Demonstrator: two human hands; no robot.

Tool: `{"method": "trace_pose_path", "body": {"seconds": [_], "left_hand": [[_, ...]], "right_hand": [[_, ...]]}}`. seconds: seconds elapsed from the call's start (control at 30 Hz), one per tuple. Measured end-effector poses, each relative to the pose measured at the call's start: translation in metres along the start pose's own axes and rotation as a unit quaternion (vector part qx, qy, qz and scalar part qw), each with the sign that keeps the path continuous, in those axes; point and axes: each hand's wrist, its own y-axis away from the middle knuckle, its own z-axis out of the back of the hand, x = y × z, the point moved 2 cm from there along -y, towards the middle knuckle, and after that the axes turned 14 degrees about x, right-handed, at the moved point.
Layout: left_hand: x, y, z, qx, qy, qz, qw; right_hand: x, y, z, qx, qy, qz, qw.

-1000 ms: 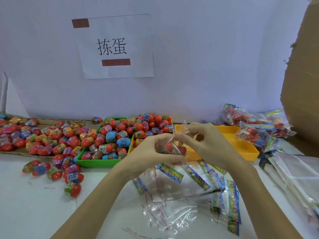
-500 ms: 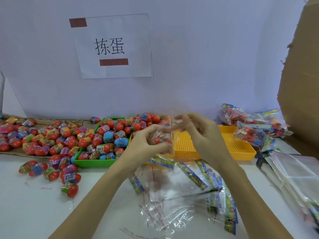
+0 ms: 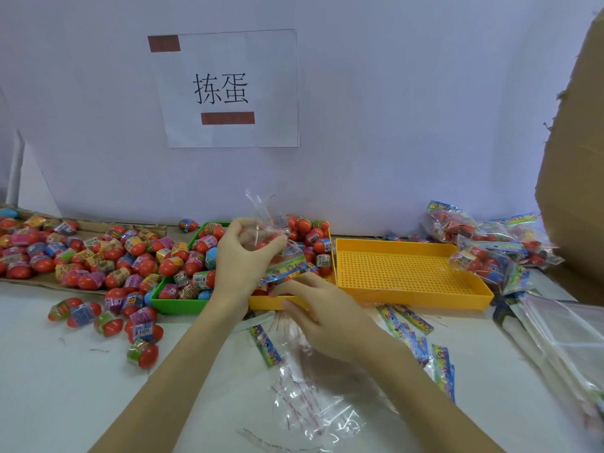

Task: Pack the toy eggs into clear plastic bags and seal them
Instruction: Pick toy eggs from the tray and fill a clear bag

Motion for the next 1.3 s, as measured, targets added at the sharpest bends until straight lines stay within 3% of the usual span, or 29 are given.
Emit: {"method": "trace_pose_path", "body": {"seconds": [0.1, 0.27, 0.5, 0.67, 0.77, 0.87, 1.03, 1.2, 1.3], "left_hand": [[-0.001, 0.001, -0.002, 0.004, 0.01, 0.001, 1.0], [-0.002, 0.003, -0.003, 0.017, 0.021, 0.002, 1.0], [-0.008, 0.005, -0.006, 0.004, 0.028, -0.028, 0.999], [-0.011, 0.01, -0.017, 0.118, -0.022, -0.057, 0.991], [-0.01, 0.016, -0.029, 0.187, -0.058, -0.082, 0.977], [-0.009, 0.02, -0.036, 0.215, -0.152, -0.106, 0.959], [-0.009, 0.025, -0.042, 0.246, -0.201, -0.111, 0.942], [-0.012, 0.029, -0.049, 0.247, -0.237, -0.133, 0.93], [-0.015, 0.031, -0.05, 0.242, -0.239, -0.137, 0.93]], "right_hand": [[0.004, -0.003, -0.006, -0.014, 0.036, -0.004, 0.999], [0.005, -0.007, -0.012, -0.057, -0.002, -0.037, 0.998], [-0.006, -0.001, 0.01, -0.205, -0.076, -0.068, 0.973], [-0.021, 0.014, 0.044, -0.331, -0.171, -0.087, 0.924], [-0.025, 0.024, 0.06, -0.39, -0.318, -0.092, 0.859], [-0.018, 0.033, 0.077, -0.419, -0.407, -0.018, 0.812], [0.001, 0.037, 0.082, -0.373, -0.326, 0.107, 0.862], [-0.004, 0.033, 0.07, -0.346, -0.168, 0.061, 0.921], [-0.01, 0.032, 0.068, -0.339, -0.093, 0.02, 0.936]]}}
